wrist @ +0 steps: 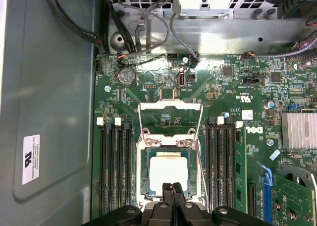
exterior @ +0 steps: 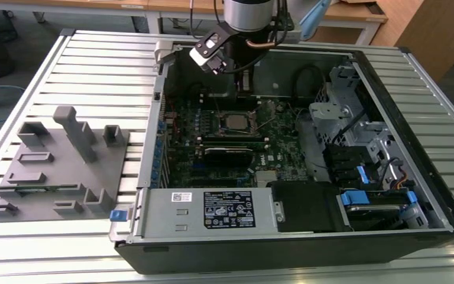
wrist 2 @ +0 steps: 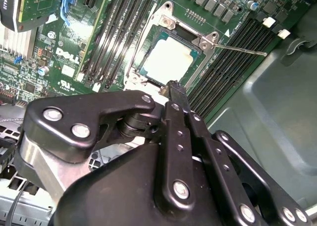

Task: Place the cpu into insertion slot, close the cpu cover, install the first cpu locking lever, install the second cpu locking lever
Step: 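Close the cpu cover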

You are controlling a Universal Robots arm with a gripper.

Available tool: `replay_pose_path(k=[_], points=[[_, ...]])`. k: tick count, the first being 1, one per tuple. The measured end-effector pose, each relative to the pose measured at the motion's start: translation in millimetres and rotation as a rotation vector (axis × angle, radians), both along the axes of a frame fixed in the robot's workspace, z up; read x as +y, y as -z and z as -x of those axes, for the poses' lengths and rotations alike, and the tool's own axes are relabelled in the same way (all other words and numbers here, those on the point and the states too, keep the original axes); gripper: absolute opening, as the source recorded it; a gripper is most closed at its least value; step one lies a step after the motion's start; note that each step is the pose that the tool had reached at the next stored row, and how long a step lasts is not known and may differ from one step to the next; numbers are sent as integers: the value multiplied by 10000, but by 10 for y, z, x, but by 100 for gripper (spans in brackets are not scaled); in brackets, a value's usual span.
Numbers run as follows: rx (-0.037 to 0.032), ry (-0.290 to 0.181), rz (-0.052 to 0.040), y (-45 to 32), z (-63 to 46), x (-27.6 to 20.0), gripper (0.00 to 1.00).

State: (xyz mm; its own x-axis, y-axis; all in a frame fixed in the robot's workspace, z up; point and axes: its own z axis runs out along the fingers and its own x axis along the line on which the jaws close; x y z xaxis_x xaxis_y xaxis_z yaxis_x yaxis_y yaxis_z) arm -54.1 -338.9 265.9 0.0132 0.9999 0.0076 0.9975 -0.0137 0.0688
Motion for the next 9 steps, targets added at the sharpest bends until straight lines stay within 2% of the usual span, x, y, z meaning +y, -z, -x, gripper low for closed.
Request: replay_pose_path(k=[9], points=[[-1, 2, -1, 1, -130, 0, 11]])
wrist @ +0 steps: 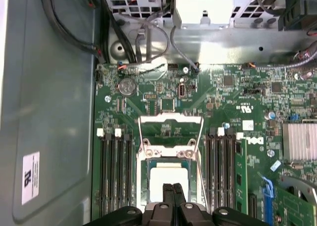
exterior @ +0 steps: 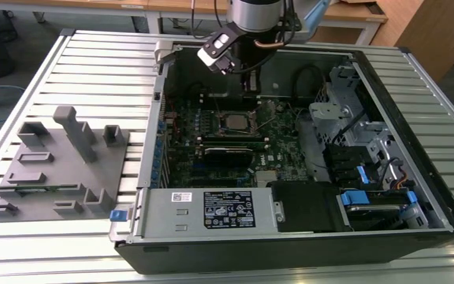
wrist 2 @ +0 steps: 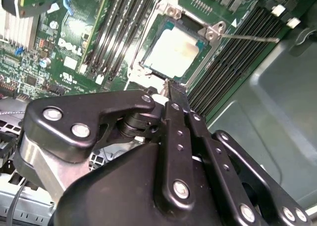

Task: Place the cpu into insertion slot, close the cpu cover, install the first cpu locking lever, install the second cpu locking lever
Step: 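Close the cpu cover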

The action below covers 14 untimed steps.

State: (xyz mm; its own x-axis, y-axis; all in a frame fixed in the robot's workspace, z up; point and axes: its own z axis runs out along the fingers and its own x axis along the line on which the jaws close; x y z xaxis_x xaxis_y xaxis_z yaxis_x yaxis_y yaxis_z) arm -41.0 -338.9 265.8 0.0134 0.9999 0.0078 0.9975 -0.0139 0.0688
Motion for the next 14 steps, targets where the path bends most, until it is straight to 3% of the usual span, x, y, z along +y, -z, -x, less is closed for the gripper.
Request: replay_pose_path(k=[14], points=[[0, 7, 0, 0, -245, 0, 11]])
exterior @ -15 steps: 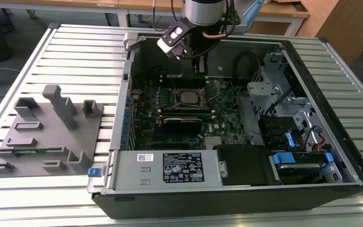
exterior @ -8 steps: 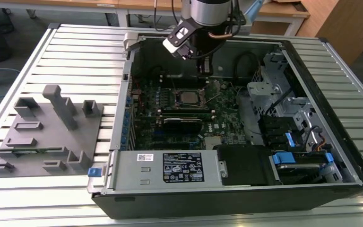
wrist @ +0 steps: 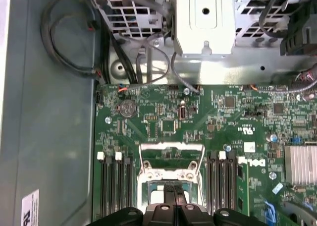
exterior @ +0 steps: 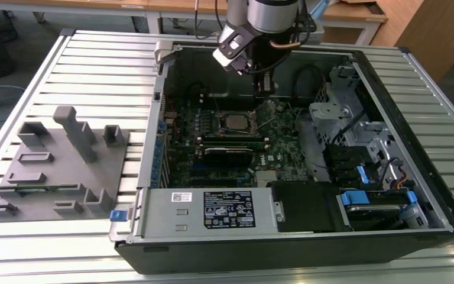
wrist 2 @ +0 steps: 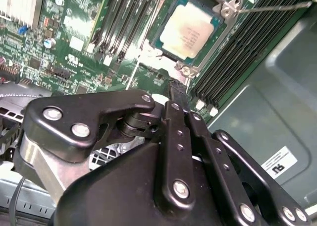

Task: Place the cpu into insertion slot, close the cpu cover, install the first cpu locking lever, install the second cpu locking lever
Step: 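Close the cpu cover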

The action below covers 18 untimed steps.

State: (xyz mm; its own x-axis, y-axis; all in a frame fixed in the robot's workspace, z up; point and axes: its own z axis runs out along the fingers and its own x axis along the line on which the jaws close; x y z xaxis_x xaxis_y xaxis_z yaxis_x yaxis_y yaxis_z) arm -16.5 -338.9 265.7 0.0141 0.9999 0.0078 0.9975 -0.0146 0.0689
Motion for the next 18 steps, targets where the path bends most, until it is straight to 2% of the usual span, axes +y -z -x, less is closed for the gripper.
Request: replay_pose_path(k=[13, 18], points=[[0, -1, -8, -3, -18, 0, 11], [0, 2, -8, -3, -66, 0, 11]])
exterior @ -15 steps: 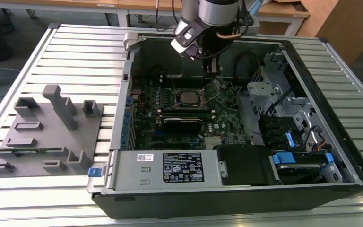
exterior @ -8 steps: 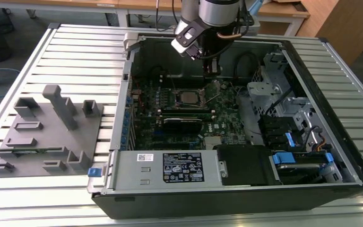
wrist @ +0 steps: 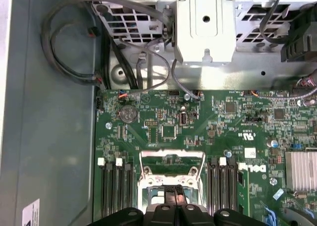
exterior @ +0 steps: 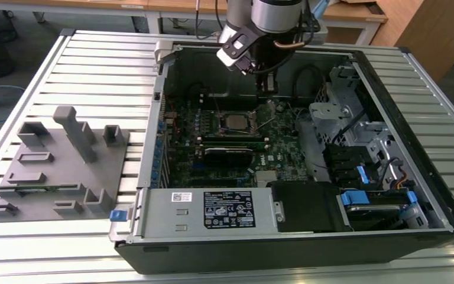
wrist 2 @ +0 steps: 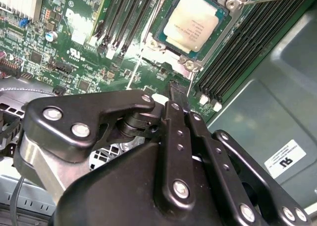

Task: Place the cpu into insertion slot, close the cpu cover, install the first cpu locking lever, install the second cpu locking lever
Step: 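Close the cpu cover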

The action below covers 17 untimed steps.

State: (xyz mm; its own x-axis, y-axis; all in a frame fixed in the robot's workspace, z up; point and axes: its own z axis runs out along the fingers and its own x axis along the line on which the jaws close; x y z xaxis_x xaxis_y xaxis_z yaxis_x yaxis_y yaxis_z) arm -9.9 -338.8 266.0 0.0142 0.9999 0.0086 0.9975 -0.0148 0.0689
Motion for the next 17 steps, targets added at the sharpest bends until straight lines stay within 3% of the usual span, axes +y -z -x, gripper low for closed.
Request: replay_pose_path(k=[17], points=[[0, 68, -1, 6, -340, 0, 11]])
